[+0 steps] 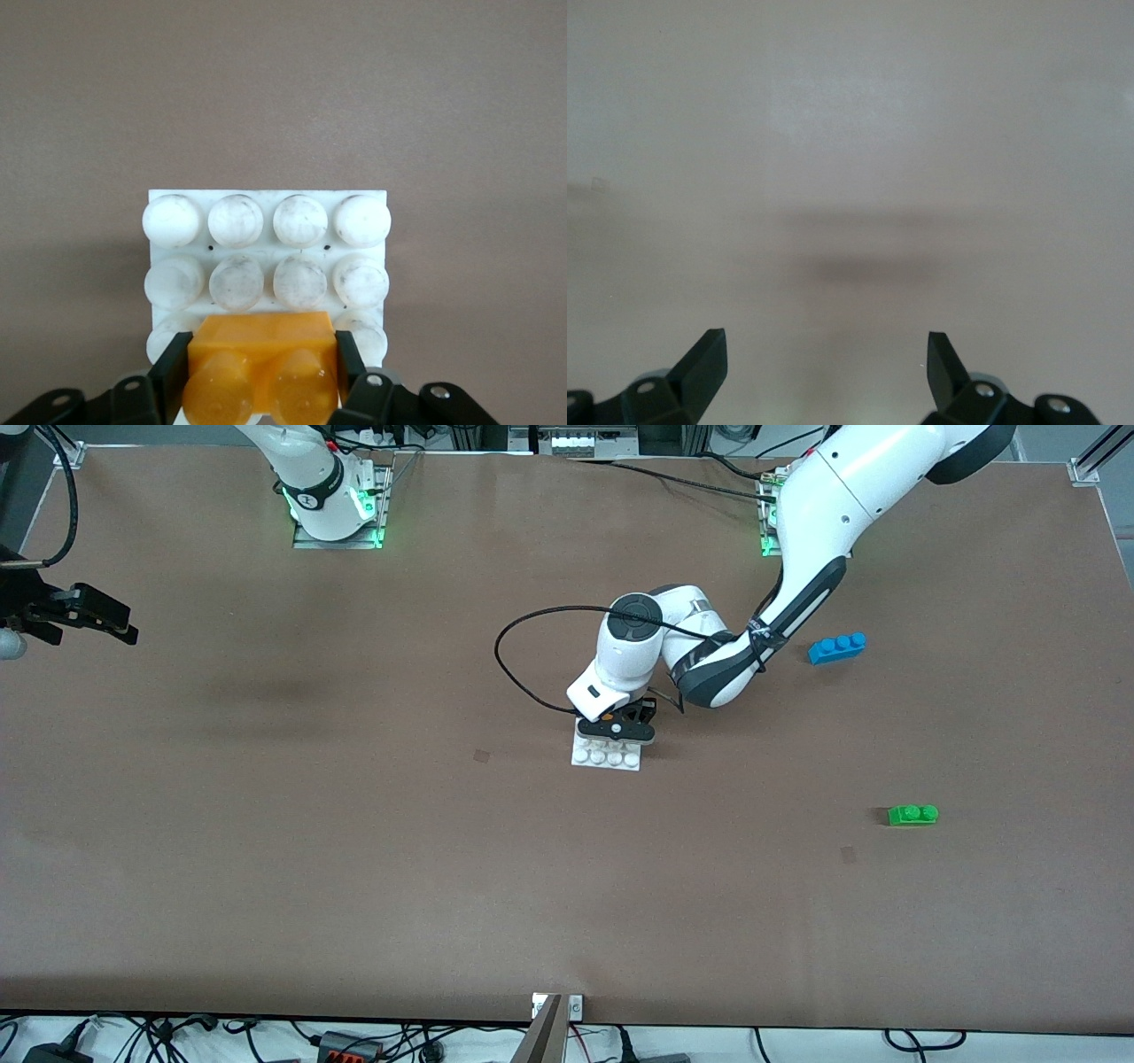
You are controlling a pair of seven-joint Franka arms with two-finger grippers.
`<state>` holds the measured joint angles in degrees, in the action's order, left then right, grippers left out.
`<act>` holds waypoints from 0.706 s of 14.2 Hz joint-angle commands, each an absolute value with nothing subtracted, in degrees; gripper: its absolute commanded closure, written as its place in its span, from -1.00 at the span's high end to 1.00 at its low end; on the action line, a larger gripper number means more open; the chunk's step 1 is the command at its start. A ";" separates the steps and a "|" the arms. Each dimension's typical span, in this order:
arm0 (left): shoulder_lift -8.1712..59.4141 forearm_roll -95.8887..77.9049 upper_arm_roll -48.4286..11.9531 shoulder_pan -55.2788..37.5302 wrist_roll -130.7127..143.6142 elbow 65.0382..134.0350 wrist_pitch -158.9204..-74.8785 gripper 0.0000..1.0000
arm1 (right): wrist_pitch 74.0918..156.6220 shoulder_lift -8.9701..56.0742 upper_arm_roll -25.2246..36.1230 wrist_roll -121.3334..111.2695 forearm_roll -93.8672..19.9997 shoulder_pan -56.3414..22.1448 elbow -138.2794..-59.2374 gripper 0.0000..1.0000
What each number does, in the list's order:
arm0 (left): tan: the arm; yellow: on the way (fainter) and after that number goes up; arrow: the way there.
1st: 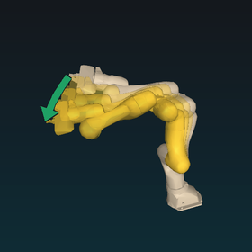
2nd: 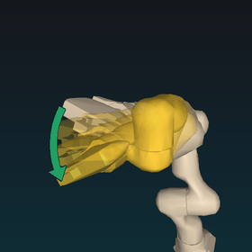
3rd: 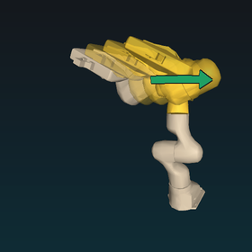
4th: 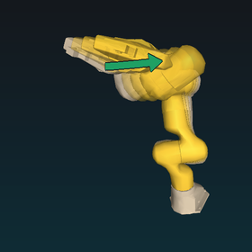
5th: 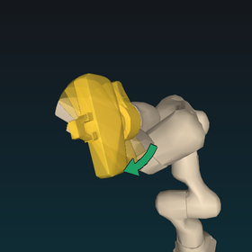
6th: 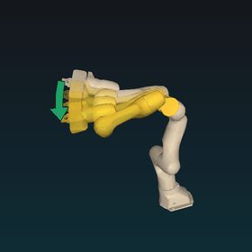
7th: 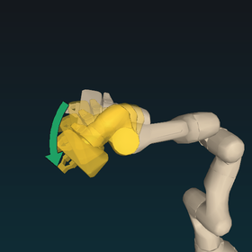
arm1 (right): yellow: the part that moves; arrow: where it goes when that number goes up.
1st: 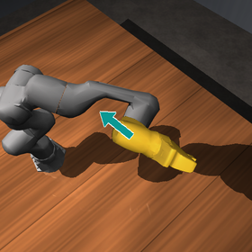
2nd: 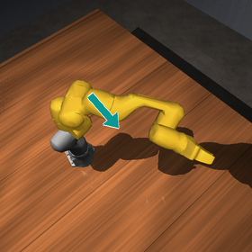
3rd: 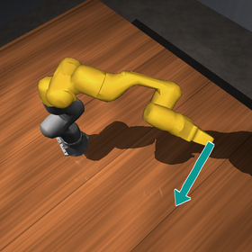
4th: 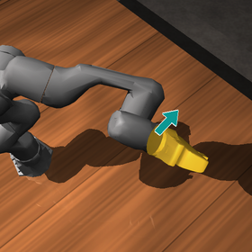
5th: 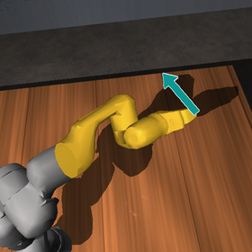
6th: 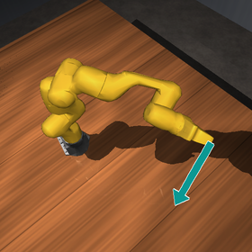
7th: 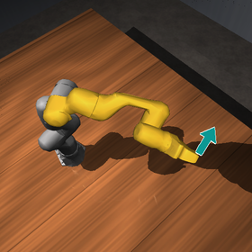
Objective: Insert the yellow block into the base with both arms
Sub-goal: 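Press the yellow block down onto the white base studs with the left gripper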
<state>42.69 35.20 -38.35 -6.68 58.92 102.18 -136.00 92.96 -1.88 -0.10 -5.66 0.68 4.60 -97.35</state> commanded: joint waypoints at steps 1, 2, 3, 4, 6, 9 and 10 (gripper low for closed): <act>43.50 37.18 -38.14 -6.77 60.21 100.81 -135.62 0.27 | 91.76 -1.67 -0.09 -4.83 -0.09 4.13 -96.15 1.00; 43.59 37.18 -38.14 -6.85 60.29 100.81 -135.62 0.27 | 91.76 -1.67 -0.17 -4.75 -0.09 4.04 -96.15 1.00; 43.85 37.26 -38.14 -6.86 60.55 100.81 -135.70 0.28 | 91.76 -1.67 -0.18 -4.83 -0.09 4.04 -96.15 1.00; 43.94 37.44 -38.14 -6.94 61.17 100.81 -135.70 0.31 | 91.76 -1.67 -0.18 -4.92 -0.09 4.13 -96.15 1.00; 43.95 37.18 -38.14 -6.94 61.70 100.81 -135.62 1.00 | 91.76 -1.67 -0.18 -4.83 -0.09 4.13 -96.15 1.00; 42.81 36.13 -39.02 -5.63 62.23 96.79 -129.77 1.00 | 91.76 -1.67 -0.26 -4.83 0.00 4.04 -96.07 1.00; 41.93 34.64 -39.46 -4.67 61.70 93.03 -124.25 1.00 | 91.76 -1.67 -0.26 -4.92 0.00 4.04 -96.06 1.00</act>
